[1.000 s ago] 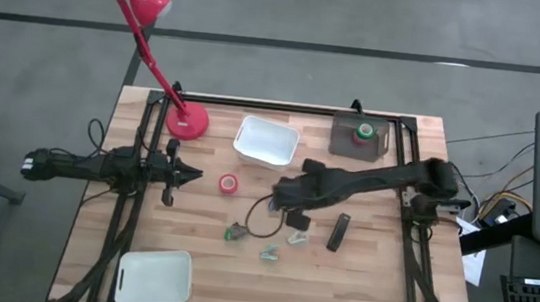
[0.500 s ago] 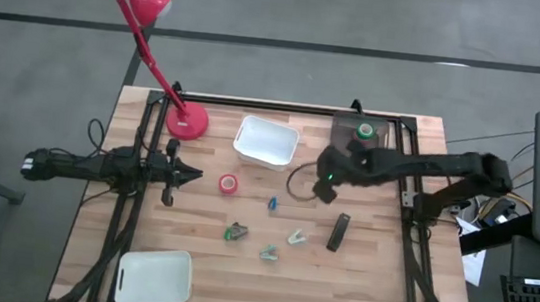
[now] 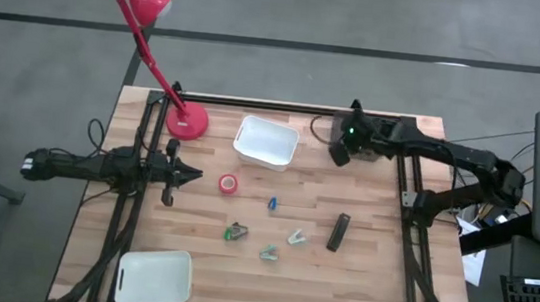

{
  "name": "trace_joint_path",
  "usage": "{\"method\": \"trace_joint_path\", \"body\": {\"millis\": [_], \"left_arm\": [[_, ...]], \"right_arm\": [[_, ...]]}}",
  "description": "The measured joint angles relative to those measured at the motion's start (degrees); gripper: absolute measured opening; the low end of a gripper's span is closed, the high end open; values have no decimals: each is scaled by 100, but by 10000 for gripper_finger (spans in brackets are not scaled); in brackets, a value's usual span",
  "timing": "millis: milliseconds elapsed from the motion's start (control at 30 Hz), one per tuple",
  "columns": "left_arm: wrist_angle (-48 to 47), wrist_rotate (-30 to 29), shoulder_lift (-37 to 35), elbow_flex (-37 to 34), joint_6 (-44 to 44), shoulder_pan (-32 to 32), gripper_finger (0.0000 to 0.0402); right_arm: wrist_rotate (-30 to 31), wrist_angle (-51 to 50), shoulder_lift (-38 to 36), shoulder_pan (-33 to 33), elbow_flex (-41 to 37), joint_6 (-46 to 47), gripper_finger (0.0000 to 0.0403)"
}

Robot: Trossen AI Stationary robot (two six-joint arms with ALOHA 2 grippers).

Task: Pick and place Stapler, Stapler remover, tape
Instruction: Put the blue tape into the gray bin

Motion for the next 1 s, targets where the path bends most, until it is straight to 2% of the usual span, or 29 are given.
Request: {"method": "trace_joint_path", "body": {"millis": [67,333,467,767,1000], "left_arm": [[0,-2,0,0,-2,0,37],[0,-2,-2,0,-2,-1,37],[0,-2,-2,0,-2,-1,37],[2,-2,0,0,-2,-2,37],[2,-2,-2,0,-2,-2,37]], "right_arm": [[-193,230,87,-262,-77,-139,29],[-307,434,633,-921,-168,-557,29],[-803,764,1022,-979,-173,-800,29],[-779,810,1847,-1034,8,-955,31],[-770,792,2094,-1040,115,-966,68]]}}
